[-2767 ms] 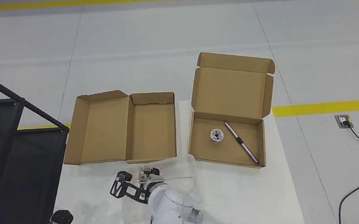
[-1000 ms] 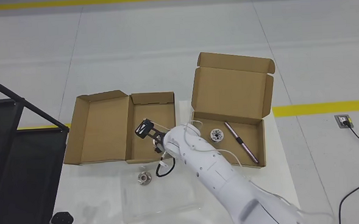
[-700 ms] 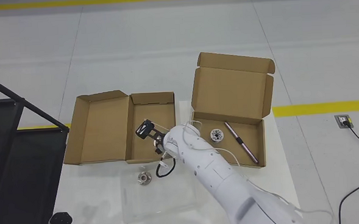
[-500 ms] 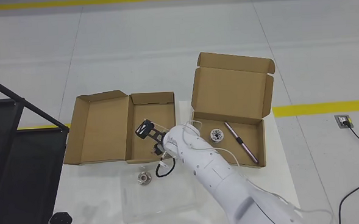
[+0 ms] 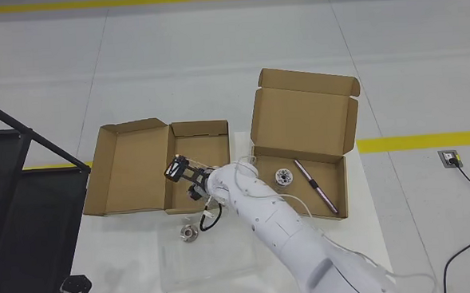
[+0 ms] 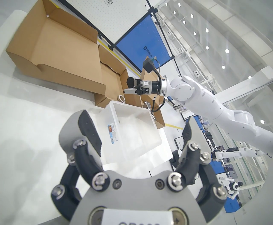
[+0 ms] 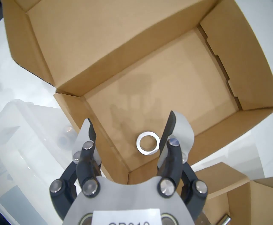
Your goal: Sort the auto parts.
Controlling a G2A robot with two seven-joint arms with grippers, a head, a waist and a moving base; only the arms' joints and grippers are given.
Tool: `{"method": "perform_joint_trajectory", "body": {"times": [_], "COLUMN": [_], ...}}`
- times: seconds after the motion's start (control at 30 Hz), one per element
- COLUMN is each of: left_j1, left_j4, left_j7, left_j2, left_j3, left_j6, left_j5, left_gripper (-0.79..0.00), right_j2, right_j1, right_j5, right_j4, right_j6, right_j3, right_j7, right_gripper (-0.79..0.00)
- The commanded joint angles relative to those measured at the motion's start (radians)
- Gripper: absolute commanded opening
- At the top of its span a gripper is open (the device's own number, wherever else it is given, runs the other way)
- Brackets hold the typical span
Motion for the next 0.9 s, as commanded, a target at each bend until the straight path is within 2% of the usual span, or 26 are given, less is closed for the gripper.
{"method": "perform_joint_trajectory", "body": {"times": [0.0, 0.3, 0.5, 0.67, 0.77, 0.83, 0.87], "left_j1": [0.001, -0.007, -0.009, -0.003, 0.001, 0.002, 0.003], "left_j4": [0.004, 0.024, 0.023, 0.012, 0.007, 0.005, 0.004], "left_j7": [-0.007, -0.045, -0.057, -0.054, -0.05, -0.046, -0.044], "left_j2": [0.0, 0.0, -0.004, -0.009, -0.013, -0.015, -0.016], "left_j3": [-0.006, -0.023, -0.021, -0.021, -0.022, -0.023, -0.023], "left_j6": [-0.001, 0.005, 0.009, 0.009, 0.009, 0.009, 0.01], "left_j5": [-0.017, -0.066, -0.07, -0.063, -0.056, -0.053, -0.052], "left_gripper": [0.0, 0.0, 0.0, 0.0, 0.0, 0.0, 0.0], "right_j2": [0.004, 0.055, 0.127, 0.203, 0.241, 0.262, 0.271], "right_j1": [-0.015, -0.12, -0.247, -0.409, -0.501, -0.549, -0.572], "right_j5": [-0.027, -0.119, -0.235, -0.323, -0.369, -0.408, -0.426], "right_j4": [-0.025, -0.199, -0.444, -0.726, -0.88, -0.961, -0.996], "right_j6": [-0.022, -0.034, -0.072, -0.139, -0.239, -0.299, -0.334], "right_j3": [-0.011, -0.012, 0.018, 0.098, 0.139, 0.158, 0.161], "right_j7": [-0.026, -0.126, -0.145, -0.055, 0.011, 0.053, 0.065], "right_gripper": [-0.151, -0.142, -0.095, -0.092, -0.086, -0.037, -0.037]}}
